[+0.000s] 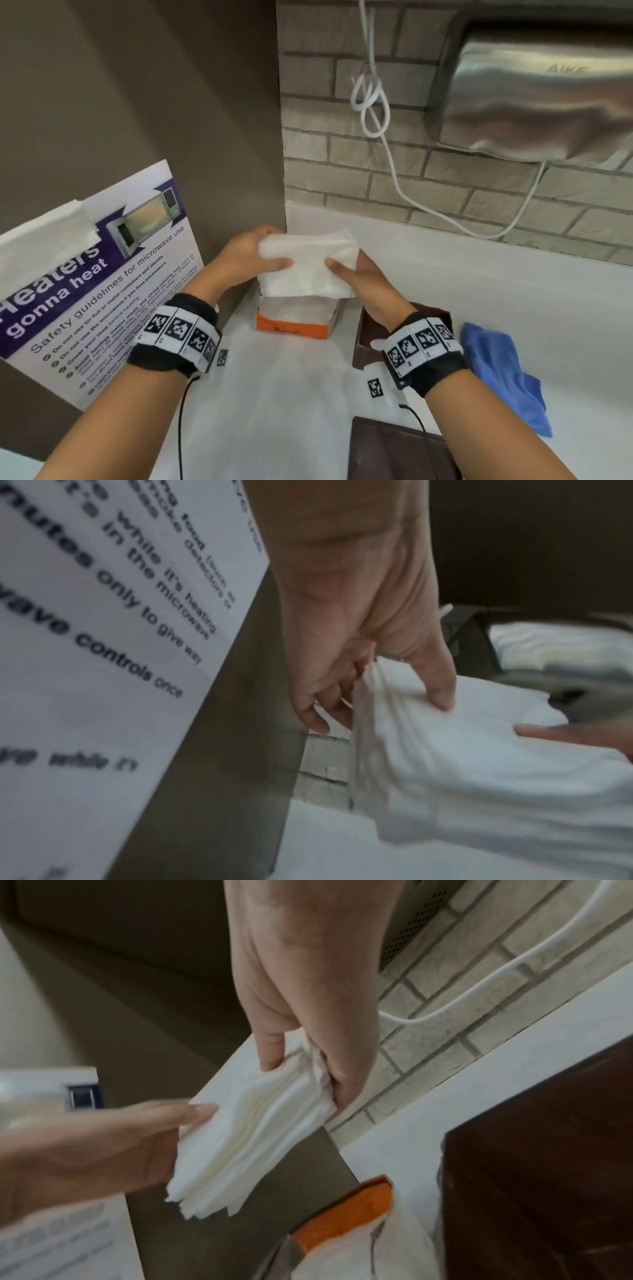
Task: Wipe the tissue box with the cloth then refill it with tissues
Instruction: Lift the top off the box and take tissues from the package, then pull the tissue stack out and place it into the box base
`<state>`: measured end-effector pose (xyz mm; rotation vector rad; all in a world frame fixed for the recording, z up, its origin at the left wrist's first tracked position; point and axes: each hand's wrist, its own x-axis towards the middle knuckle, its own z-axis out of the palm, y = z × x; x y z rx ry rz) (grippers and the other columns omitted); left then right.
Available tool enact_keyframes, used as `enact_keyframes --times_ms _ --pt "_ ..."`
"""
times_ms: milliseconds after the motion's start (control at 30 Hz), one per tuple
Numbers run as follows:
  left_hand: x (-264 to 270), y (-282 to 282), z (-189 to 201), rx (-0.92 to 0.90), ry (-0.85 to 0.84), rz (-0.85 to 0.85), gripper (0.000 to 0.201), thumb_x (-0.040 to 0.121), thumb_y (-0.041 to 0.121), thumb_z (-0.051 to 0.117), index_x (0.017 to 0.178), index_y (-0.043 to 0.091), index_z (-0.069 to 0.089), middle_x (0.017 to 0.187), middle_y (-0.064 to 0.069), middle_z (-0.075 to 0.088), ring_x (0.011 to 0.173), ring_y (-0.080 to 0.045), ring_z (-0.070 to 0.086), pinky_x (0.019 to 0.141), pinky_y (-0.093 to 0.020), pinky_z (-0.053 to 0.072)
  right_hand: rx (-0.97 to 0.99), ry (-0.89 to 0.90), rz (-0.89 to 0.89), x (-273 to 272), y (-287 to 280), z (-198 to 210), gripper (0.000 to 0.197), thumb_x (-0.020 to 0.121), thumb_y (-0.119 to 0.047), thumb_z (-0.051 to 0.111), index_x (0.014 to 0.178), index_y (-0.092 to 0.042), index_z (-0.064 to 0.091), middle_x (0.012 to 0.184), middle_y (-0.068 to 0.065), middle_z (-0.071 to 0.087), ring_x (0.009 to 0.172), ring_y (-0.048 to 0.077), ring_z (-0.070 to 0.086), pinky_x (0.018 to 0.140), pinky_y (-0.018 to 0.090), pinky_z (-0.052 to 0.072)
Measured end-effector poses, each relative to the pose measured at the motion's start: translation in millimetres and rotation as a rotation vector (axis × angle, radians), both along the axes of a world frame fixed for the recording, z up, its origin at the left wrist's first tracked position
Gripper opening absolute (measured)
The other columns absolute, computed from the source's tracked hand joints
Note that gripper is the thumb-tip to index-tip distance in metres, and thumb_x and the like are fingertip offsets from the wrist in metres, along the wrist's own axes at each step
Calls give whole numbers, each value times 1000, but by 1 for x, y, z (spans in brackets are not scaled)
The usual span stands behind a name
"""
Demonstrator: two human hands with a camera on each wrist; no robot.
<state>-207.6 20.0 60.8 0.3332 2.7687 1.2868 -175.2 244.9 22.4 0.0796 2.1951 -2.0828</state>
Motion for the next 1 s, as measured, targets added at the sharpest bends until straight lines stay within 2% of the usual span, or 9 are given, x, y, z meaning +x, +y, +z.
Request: enact_keyframes --times_ms 133,233,300,400,500,567,667,800,1000 --pt "21 23 6 597 -147 72 50 86 30 73 128 32 47 119 6 66 105 -11 67 90 -30 55 -323 -35 24 18 24 12 47 92 -32 59 135 -19 47 129 3 63 119 21 60 102 40 47" --pt "35 57 -3 686 -263 118 53 89 38 68 133 33 39 120 9 61 110 -15 63 97 -36 52 -365 -116 -11 29 33 12 52 91 -38 60 137 -19 44 131 4 61 119 22 59 100 42 48" --pt "39 76 -10 709 -296 166 55 90 36 67 136 29 38 121 5 60 109 -17 62 93 -38 53 -269 -136 -92 37 40 16 50 91 -39 59 135 -18 44 129 3 61 114 20 61 89 37 54" --pt "42 99 -17 539 -248 186 58 94 32 62 143 22 33 127 -1 56 109 -19 58 91 -34 50 7 -142 -176 44 59 20 46 94 -37 54 133 -17 41 127 2 58 105 16 60 76 30 53" --pt "52 123 -24 228 -125 108 52 96 29 58 141 12 37 122 -2 56 113 -21 55 88 -23 39 289 -200 -199 52 85 20 52 94 -33 53 136 -8 37 133 12 54 114 28 56 99 43 48" --pt "59 139 -33 129 -83 45 44 97 26 57 135 8 47 129 -8 59 121 -25 55 89 -21 38 501 -242 -207 59 102 20 55 96 -29 50 141 -4 32 141 16 46 124 32 49 107 39 39" --pt "67 162 -50 -12 -92 -31 35 98 22 51 126 2 53 128 -17 60 121 -32 55 99 -30 44 829 -343 -191 69 117 11 51 98 -22 45 139 4 31 142 21 43 127 33 45 90 29 37" --pt "73 188 -62 -230 -129 -78 31 99 8 44 127 -3 49 124 -22 60 114 -35 59 88 -34 46 1016 -384 -171 72 113 -12 40 97 -15 45 129 8 38 132 25 52 121 36 50 92 33 40" --pt "69 199 -73 -383 -174 -102 32 97 -2 43 127 -12 46 128 -25 58 118 -36 58 96 -35 46 1213 -308 -119 63 99 -34 39 97 -13 45 128 10 35 127 23 57 116 34 57 90 33 44"
